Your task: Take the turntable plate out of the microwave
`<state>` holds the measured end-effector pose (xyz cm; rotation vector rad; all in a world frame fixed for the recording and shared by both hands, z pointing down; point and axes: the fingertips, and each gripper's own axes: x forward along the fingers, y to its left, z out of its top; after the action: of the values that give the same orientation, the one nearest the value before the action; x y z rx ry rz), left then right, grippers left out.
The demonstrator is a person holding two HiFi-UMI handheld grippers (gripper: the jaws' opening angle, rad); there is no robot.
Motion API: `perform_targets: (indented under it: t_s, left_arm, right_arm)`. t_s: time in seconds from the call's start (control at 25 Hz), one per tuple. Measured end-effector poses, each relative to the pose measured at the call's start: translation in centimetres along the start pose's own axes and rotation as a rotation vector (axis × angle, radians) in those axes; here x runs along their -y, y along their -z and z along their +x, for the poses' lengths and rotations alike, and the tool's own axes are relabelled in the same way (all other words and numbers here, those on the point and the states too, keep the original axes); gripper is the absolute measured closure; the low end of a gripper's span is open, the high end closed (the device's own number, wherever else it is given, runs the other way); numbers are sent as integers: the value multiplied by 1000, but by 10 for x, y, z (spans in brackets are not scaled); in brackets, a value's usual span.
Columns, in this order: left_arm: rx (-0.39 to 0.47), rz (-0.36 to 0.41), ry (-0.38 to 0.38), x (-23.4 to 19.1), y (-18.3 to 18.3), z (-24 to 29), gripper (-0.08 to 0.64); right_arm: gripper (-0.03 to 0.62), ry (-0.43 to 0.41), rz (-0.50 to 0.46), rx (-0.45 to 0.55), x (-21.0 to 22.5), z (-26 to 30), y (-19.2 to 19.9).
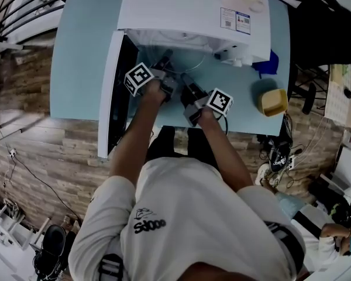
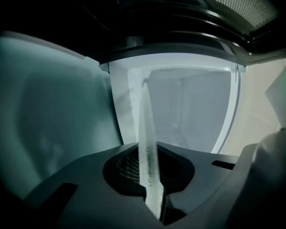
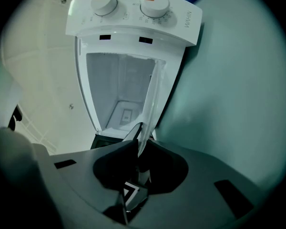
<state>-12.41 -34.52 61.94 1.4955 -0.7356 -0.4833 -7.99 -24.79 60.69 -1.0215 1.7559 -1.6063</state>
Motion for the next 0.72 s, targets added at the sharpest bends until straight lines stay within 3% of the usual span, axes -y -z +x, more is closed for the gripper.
perform_targets:
  t_s: [0.12, 0.24, 0.4, 0.52, 0.72]
  left_arm:
    - [-22, -12, 3, 3, 9, -7, 523]
    - [-19, -29, 2, 0, 14, -19, 525]
    - [-22, 10, 3, 6, 32, -35, 525]
    - [-13, 28, 22, 16, 46, -51, 525]
    - [37, 38, 88, 49, 60, -77, 523]
  right_arm:
    - [546, -2, -33, -23, -1, -8, 2]
    - [473, 30, -35, 8, 10, -10, -12]
    - [462, 57, -16, 23, 19, -12, -33]
    - [512, 36, -36, 1, 12, -22, -31]
    - [540, -60, -77, -43, -28, -42, -21]
